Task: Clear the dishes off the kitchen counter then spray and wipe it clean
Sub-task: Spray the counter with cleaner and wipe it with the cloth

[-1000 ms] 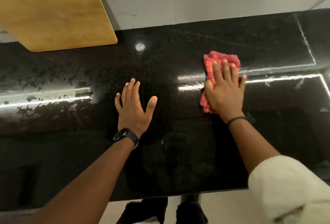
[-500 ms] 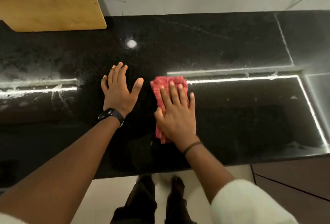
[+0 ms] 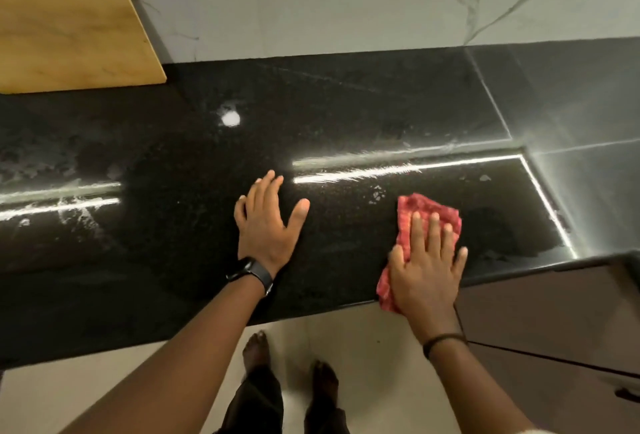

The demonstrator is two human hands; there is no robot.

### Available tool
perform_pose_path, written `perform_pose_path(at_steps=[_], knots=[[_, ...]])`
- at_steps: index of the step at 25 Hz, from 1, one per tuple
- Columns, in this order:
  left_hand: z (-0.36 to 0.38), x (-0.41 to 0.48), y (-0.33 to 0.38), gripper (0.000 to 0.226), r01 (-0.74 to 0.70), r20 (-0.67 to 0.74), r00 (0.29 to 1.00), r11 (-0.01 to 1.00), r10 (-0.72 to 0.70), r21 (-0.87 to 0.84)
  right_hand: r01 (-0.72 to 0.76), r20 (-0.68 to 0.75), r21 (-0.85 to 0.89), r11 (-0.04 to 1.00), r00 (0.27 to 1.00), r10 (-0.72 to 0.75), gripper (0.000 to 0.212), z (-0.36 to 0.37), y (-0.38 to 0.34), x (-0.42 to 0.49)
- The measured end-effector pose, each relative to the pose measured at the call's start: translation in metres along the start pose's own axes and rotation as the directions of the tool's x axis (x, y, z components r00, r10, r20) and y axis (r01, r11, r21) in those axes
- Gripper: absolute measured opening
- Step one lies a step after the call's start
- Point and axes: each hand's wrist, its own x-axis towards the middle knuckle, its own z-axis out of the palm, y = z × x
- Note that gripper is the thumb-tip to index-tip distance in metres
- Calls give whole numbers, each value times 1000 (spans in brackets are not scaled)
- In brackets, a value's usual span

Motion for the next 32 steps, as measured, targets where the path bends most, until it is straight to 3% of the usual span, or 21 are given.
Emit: perform_pose_path(at_steps=[3, 6, 10, 12, 15, 19, 22, 25, 29, 32], knots=[[10, 14, 8, 83, 14, -3, 1000, 997, -14, 70, 84, -18, -26, 996, 996, -84, 73, 10, -25, -31], [13, 14, 6, 84, 23, -8, 1000, 995, -22, 101, 311, 49, -29, 950, 950, -309, 72, 20, -65, -38], [16, 8, 8, 83, 16, -21, 1000, 994, -14, 104, 489, 62, -16, 872, 871, -487, 70, 15, -95, 32], [15, 8, 7, 82, 17, -9, 1000, 994, -16, 107, 463, 69, -30, 886, 885, -460, 71, 6, -82, 76], [15, 8, 8, 81, 2, -2, 1000, 995, -1, 102, 295, 46, -32, 955, 955, -293, 72, -9, -28, 113], [14, 7, 9, 82, -1, -6, 1000, 995, 2, 99, 65, -19, -10, 998, 998, -65, 74, -18, 28, 67], [14, 8, 10, 83, 8, -5, 1000, 996, -8, 92, -18, -1, -5, 1000, 1000, 18, 75, -8, 13, 11], [15, 8, 10, 85, 15, -3, 1000, 995, -15, 94, 149, 41, -32, 988, 988, -148, 75, 6, -33, -5], [15, 9, 11, 86, 31, 3, 999, 993, -32, 117, 397, 58, -14, 918, 916, -396, 73, 9, -88, 48], [13, 9, 10, 84, 39, -4, 999, 995, -39, 97, 423, 61, -40, 905, 905, -421, 72, -4, -80, 120]])
